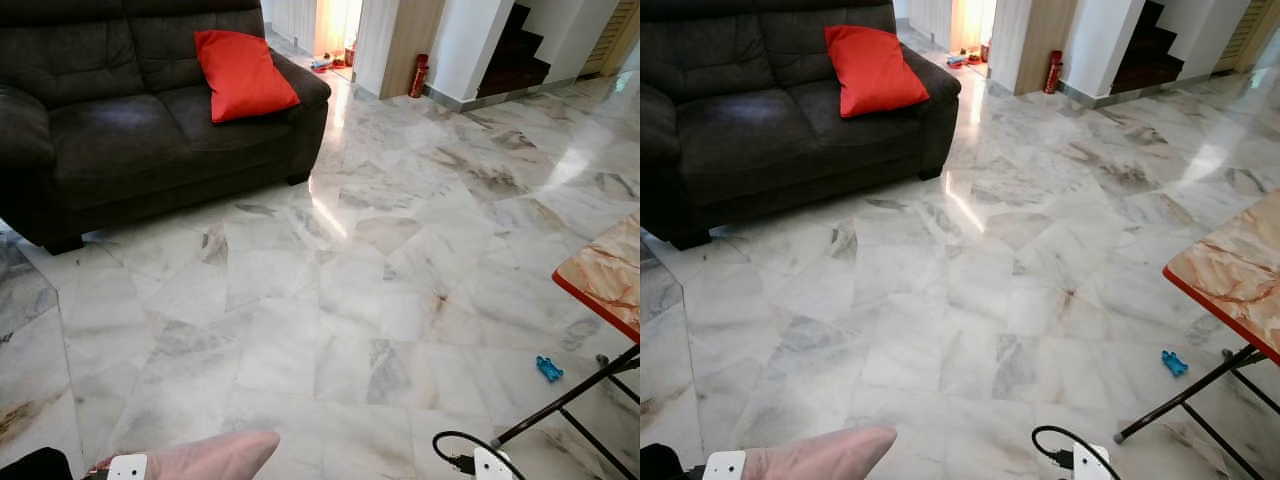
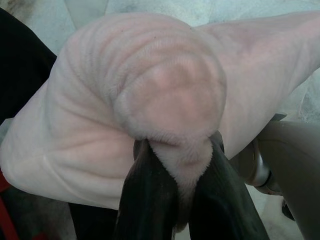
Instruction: Move the pillow to the sofa from floor
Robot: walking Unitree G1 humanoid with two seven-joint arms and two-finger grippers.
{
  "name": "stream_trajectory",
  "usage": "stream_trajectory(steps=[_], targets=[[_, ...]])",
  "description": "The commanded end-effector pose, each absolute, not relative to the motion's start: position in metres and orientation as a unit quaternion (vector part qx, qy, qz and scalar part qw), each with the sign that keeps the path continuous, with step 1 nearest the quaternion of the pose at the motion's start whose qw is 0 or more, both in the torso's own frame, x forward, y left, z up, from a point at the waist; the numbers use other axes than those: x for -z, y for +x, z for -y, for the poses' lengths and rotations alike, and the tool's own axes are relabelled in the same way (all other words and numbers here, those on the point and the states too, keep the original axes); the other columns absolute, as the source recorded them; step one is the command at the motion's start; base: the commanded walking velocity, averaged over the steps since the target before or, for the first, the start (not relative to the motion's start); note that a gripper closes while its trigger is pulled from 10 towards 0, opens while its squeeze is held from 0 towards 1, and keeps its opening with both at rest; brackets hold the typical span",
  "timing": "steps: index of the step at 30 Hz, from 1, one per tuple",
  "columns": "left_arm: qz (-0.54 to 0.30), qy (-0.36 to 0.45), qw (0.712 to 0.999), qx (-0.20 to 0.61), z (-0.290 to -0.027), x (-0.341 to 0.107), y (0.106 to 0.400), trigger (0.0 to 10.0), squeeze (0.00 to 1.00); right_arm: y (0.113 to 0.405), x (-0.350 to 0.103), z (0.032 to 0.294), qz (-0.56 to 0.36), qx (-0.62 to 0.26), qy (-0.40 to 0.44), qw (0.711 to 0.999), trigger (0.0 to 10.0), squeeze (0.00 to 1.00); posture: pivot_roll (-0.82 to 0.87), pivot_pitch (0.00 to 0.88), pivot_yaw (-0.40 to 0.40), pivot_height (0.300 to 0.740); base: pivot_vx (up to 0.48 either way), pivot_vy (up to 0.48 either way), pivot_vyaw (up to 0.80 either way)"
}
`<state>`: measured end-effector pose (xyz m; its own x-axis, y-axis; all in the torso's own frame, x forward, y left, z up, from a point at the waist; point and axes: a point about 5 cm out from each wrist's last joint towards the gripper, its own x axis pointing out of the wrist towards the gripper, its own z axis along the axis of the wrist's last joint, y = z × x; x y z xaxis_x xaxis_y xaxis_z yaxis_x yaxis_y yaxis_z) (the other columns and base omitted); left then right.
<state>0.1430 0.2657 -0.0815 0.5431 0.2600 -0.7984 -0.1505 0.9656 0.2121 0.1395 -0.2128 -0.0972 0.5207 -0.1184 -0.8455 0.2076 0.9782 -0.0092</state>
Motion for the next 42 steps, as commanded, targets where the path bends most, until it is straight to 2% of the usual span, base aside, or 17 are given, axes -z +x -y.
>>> stream_trajectory(steps=[1,11,16,20,21,24,25,28,30,35,42], targets=[[-0.470,0.062,0.874,-0.108,-0.265,0.083,0.139,10.0,0.00,0.134,0.098,0.217,-0.488,0.100,0.045,0.866,10.0,0.00,0.10,0.000,-0.087,0.740,0.000,0.000,0.00],[-0.473,0.067,0.872,-0.104,-0.265,0.083,0.139,10.0,0.00,0.135,0.098,0.218,-0.486,0.101,0.045,0.867,10.0,0.00,0.10,0.000,-0.087,0.740,0.000,0.000,0.00],[-0.462,0.071,0.876,-0.116,-0.266,0.082,0.140,10.0,0.00,0.143,0.094,0.220,-0.463,0.110,0.049,0.878,10.0,0.00,0.10,0.000,-0.088,0.740,0.000,0.000,0.00],[-0.444,0.070,0.884,-0.130,-0.268,0.080,0.142,10.0,0.00,0.169,0.081,0.223,-0.405,0.113,0.066,0.905,10.0,0.00,0.10,0.000,-0.086,0.740,0.000,0.000,0.00],[-0.438,0.071,0.886,-0.134,-0.268,0.079,0.143,10.0,0.00,0.191,0.068,0.227,-0.358,0.117,0.068,0.924,10.0,0.00,0.11,0.000,-0.087,0.740,0.000,0.000,0.00],[-0.437,0.071,0.886,-0.135,-0.268,0.079,0.143,10.0,0.00,0.199,0.063,0.227,-0.341,0.117,0.069,0.930,10.0,0.00,0.10,0.000,-0.087,0.740,0.000,0.000,0.00],[-0.431,0.072,0.890,-0.133,-0.269,0.077,0.147,10.0,0.00,0.212,0.055,0.226,-0.322,0.110,0.064,0.938,10.0,0.00,0.10,0.000,-0.087,0.740,0.000,0.000,0.00],[-0.417,0.073,0.897,-0.129,-0.271,0.072,0.157,10.0,0.00,0.217,0.053,0.225,-0.321,0.105,0.059,0.940,10.0,0.00,0.10,0.000,-0.087,0.740,0.000,0.000,0.00],[-0.411,0.073,0.900,-0.127,-0.272,0.070,0.161,10.0,0.00,0.214,0.057,0.221,-0.342,0.100,0.053,0.933,10.0,0.00,0.10,0.000,-0.091,0.740,0.000,0.000,0.00],[-0.465,0.065,0.872,-0.140,-0.281,0.080,0.132,10.0,0.00,0.183,0.077,0.215,-0.402,0.097,0.047,0.909,10.0,0.00,0.11,0.000,-0.092,0.740,0.000,0.000,0.00],[-0.479,0.064,0.863,-0.144,-0.286,0.082,0.121,10.0,0.00,0.152,0.091,0.213,-0.448,0.102,0.045,0.887,10.0,0.00,0.10,0.000,-0.090,0.740,0.000,0.000,0.00]])
